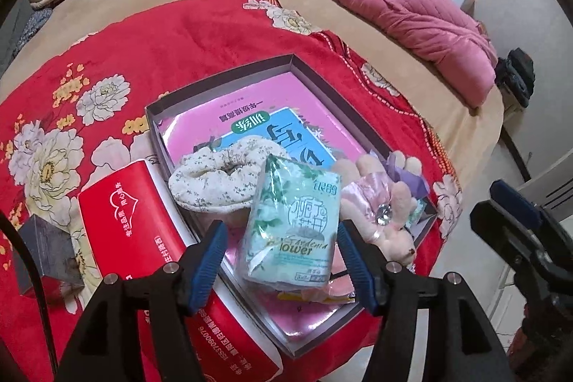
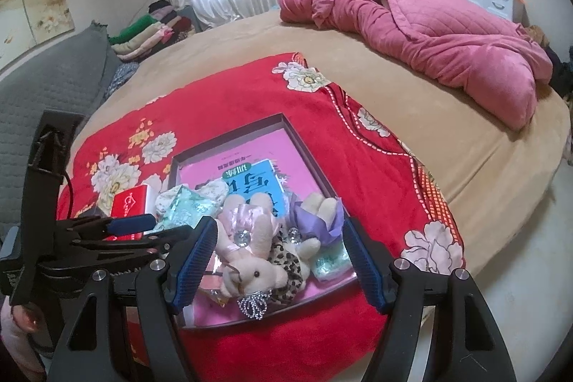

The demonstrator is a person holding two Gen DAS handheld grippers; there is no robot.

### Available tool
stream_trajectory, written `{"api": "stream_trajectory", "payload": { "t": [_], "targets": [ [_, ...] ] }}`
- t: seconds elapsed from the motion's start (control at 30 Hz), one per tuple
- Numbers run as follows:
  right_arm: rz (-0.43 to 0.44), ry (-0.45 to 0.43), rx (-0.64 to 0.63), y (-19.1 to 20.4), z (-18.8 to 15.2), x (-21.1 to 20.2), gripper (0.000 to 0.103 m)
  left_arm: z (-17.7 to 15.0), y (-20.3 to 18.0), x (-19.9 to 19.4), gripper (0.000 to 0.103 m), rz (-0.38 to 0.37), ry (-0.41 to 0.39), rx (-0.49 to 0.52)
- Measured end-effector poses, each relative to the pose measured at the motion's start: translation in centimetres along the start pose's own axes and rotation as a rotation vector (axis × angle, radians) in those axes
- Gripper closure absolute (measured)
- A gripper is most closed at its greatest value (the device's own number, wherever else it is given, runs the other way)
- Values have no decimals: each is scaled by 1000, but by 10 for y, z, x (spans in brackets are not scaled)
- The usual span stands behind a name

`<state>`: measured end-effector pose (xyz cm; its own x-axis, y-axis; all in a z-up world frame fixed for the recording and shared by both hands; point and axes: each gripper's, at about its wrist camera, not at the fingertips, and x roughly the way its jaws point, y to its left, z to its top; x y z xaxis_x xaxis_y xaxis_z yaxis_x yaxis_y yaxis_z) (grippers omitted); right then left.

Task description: Organize soft objects

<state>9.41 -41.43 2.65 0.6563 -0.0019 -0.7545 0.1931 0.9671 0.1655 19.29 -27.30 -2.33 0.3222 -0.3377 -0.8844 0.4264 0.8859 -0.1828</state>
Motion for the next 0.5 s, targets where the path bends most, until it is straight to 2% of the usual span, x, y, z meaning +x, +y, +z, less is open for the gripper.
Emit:
{"api": "stream_trajectory", "payload": {
  "t": [0.2,0.5],
  "targets": [
    [-7,-2,-15,1,-2,0,29,1,11,-14,39,-12,-43,-43],
    [-41,-26,-66,16,-2,-13,29,-11,13,-60,39,81,-133,-30]
  ]
}}
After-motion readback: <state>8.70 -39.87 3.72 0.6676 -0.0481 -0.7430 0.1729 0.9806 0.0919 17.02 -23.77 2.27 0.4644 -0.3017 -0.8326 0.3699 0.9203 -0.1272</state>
